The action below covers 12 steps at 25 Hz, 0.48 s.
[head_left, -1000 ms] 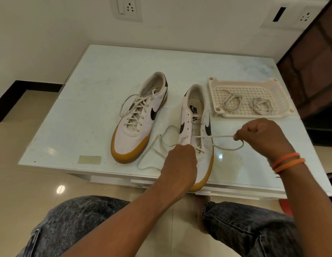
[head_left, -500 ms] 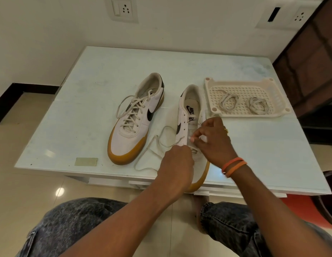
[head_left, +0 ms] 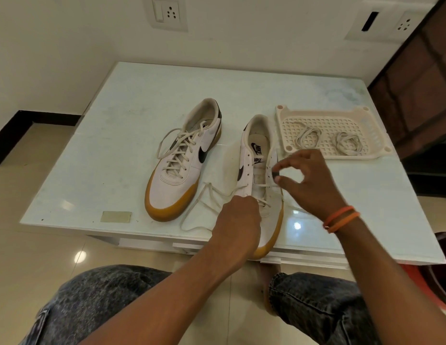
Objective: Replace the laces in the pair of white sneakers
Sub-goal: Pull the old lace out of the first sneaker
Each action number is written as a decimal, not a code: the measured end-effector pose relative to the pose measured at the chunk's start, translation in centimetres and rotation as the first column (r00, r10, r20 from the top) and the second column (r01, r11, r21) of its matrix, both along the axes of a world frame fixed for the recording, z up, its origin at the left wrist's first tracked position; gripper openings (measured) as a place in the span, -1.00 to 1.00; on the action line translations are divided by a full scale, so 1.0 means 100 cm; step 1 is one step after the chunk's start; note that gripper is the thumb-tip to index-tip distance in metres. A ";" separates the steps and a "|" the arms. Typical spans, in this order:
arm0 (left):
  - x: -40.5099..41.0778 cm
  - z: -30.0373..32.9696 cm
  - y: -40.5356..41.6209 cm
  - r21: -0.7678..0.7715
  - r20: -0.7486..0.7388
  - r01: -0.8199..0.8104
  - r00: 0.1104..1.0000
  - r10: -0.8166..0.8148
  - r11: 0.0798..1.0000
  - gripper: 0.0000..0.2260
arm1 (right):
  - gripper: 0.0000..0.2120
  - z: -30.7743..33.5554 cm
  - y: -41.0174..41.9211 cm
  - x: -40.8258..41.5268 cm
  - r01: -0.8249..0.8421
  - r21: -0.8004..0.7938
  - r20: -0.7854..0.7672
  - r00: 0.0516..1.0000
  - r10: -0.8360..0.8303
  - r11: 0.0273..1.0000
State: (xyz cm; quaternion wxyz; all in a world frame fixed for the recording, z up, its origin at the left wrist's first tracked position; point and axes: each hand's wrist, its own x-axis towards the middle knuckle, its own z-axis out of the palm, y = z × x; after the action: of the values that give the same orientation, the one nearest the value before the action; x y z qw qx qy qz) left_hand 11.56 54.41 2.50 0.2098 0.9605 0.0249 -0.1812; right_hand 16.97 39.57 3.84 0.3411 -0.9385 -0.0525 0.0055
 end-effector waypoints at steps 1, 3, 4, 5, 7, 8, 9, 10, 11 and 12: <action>-0.002 0.001 0.000 -0.002 0.016 0.002 1.000 -0.002 1.000 -0.81 | -0.83 -0.007 0.014 -0.002 -0.043 -0.037 0.015 0.999 0.044 0.998; -0.004 0.000 0.000 -0.005 0.043 0.008 0.999 -0.008 1.000 -0.81 | -0.89 -0.021 0.034 -0.008 -0.048 -0.160 -0.020 0.999 0.045 0.986; -0.004 0.000 -0.001 -0.003 0.046 0.007 0.999 -0.007 1.000 -0.80 | -0.93 -0.025 0.037 -0.009 -0.032 -0.178 -0.038 0.999 0.026 0.983; -0.003 0.000 -0.001 -0.003 0.042 0.002 0.999 -0.002 1.000 -0.80 | -0.95 -0.025 0.037 -0.008 -0.022 -0.157 -0.047 0.999 0.015 0.987; 0.000 0.000 -0.001 -0.013 0.011 -0.012 1.000 0.012 1.000 -0.82 | -0.93 -0.016 0.027 -0.002 -0.014 -0.052 -0.027 1.000 0.013 0.999; 0.001 -0.001 0.000 -0.018 -0.011 -0.012 1.000 0.012 1.000 -0.83 | -0.91 -0.008 0.017 0.003 0.003 -0.014 -0.005 1.000 -0.003 1.000; 0.002 -0.001 0.000 -0.021 -0.030 -0.011 0.999 0.010 1.000 -0.84 | -0.90 0.003 0.004 0.006 0.030 -0.001 0.007 1.000 -0.030 1.000; 0.003 -0.003 0.001 -0.020 -0.043 -0.006 0.999 0.006 1.000 -0.85 | -0.89 0.012 -0.013 0.009 0.052 -0.018 -0.003 0.999 -0.052 0.998; 0.004 -0.004 0.001 -0.018 -0.050 -0.003 0.999 0.003 1.000 -0.86 | -0.89 0.020 -0.030 0.011 0.061 -0.042 -0.038 0.997 -0.063 0.997; 0.005 -0.005 0.001 -0.016 -0.051 0.000 0.999 -0.001 1.000 -0.87 | -0.88 0.025 -0.046 0.011 0.066 -0.057 -0.105 0.992 -0.071 0.996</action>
State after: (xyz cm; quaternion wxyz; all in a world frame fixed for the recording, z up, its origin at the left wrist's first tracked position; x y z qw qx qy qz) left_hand 12.03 54.52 1.99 0.2167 0.9538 0.0285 -0.2060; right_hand 18.10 34.96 6.31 0.3181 -0.9470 -0.0018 0.0453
